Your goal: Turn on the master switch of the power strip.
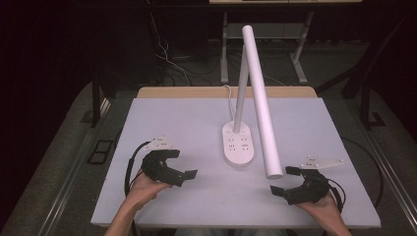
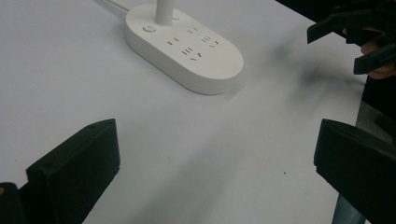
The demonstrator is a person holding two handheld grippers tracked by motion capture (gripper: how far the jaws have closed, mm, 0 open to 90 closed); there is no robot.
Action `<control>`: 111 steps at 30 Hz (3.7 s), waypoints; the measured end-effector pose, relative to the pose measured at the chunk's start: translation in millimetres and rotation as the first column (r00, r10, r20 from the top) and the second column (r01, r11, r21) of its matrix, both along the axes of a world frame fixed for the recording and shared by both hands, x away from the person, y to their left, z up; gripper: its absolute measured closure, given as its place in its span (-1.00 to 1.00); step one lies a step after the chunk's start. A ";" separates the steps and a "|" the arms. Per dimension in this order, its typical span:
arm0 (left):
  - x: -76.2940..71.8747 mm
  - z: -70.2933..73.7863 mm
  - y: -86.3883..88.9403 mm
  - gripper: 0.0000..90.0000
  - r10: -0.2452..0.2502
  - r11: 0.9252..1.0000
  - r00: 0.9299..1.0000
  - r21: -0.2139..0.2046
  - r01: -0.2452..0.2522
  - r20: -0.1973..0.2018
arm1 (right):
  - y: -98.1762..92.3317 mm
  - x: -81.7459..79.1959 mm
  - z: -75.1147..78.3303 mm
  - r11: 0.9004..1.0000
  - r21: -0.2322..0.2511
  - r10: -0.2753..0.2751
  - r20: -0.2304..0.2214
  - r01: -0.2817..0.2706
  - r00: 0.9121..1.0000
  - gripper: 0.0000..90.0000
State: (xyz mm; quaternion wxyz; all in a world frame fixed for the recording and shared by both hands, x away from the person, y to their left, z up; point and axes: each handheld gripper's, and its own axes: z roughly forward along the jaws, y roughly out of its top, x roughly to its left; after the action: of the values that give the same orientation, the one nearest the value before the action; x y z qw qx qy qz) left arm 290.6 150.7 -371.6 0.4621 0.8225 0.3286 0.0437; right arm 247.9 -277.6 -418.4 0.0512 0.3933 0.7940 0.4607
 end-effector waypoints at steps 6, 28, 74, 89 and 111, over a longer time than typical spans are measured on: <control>7.0 6.4 -5.1 -1.00 -0.014 1.000 1.000 -0.004 0.014 0.000 | -0.3 0.0 -0.2 1.000 -0.002 0.000 -0.001 0.000 1.000 -1.00; 33.9 19.1 -26.3 -0.99 -0.069 0.997 0.998 0.044 0.069 -0.003 | -1.3 0.2 0.0 1.000 0.000 0.003 0.001 -0.003 1.000 -1.00; 97.1 35.4 -59.9 -0.86 -0.091 0.988 0.995 0.123 0.095 -0.034 | -2.2 0.6 -0.1 1.000 0.012 0.012 0.000 -0.012 1.000 -1.00; 116.3 33.6 -75.2 -0.82 -0.084 0.987 0.995 0.133 0.089 -0.045 | -3.4 0.4 0.2 1.000 0.012 0.000 0.003 0.000 1.000 -1.00; 144.6 13.7 -84.1 -0.33 -0.016 0.997 0.998 0.077 0.020 -0.055 | -9.5 0.5 1.8 1.000 0.018 -0.023 0.027 0.023 0.999 -1.00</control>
State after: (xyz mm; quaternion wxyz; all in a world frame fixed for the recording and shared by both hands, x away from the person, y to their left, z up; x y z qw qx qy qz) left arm 435.2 66.6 -357.8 0.4209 0.8437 0.3317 0.0299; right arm 248.3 -287.1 -416.6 0.0638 0.3965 0.7845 0.4725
